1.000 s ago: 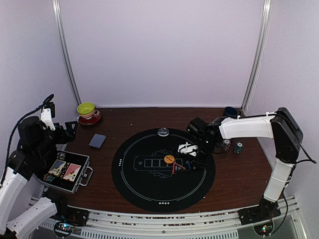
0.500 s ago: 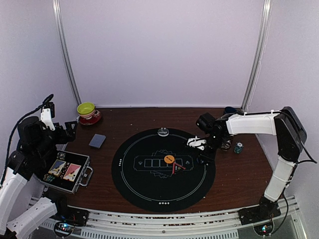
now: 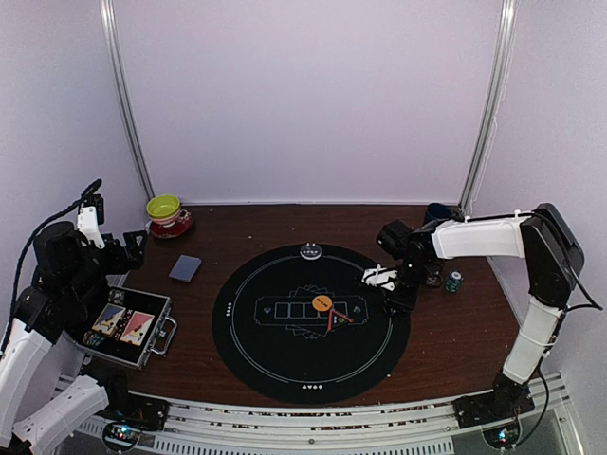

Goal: Distribute texas hold em gaming equipment
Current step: Place the small blind button in the small blind area.

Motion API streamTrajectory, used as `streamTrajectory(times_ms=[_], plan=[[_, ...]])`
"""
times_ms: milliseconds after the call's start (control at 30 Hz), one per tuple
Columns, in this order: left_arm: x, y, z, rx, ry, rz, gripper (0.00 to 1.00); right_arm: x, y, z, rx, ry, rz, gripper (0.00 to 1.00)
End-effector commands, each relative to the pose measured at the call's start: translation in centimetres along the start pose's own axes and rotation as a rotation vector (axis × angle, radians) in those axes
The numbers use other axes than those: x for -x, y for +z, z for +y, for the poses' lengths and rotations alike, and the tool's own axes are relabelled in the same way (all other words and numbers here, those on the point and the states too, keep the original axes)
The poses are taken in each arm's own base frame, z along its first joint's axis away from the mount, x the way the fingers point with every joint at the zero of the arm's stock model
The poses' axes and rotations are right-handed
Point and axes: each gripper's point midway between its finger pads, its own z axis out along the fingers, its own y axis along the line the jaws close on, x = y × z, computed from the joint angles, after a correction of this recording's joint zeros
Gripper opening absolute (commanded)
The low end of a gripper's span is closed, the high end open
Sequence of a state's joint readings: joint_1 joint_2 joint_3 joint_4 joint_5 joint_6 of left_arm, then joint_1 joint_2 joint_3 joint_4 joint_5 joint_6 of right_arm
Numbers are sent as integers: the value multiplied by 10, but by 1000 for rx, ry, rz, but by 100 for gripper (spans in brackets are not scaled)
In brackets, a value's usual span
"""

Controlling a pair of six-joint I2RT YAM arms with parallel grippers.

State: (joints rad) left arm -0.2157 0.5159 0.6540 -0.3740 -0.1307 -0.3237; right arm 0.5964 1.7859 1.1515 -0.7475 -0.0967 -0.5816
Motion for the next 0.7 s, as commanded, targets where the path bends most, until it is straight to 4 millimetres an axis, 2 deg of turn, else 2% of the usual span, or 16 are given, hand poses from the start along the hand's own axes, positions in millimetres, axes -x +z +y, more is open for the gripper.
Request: streamTrajectory(times_ms=[0, 267, 333, 500, 667], plan=[[4, 0, 1, 5, -6, -26, 98, -11, -2, -9, -37, 3, 29, 36], [5, 0, 1, 3, -6, -28, 98, -18, 4, -10, -28, 11, 54, 36], [4, 0, 1, 2, -7, -27, 98, -20, 6, -11, -32, 12, 64, 39], [5, 0, 1, 4, -7, -28, 98, -11, 0, -8, -6, 7, 31, 66], [4, 1, 2, 9, -6, -25, 98, 14, -22, -8, -38, -1, -51, 82]])
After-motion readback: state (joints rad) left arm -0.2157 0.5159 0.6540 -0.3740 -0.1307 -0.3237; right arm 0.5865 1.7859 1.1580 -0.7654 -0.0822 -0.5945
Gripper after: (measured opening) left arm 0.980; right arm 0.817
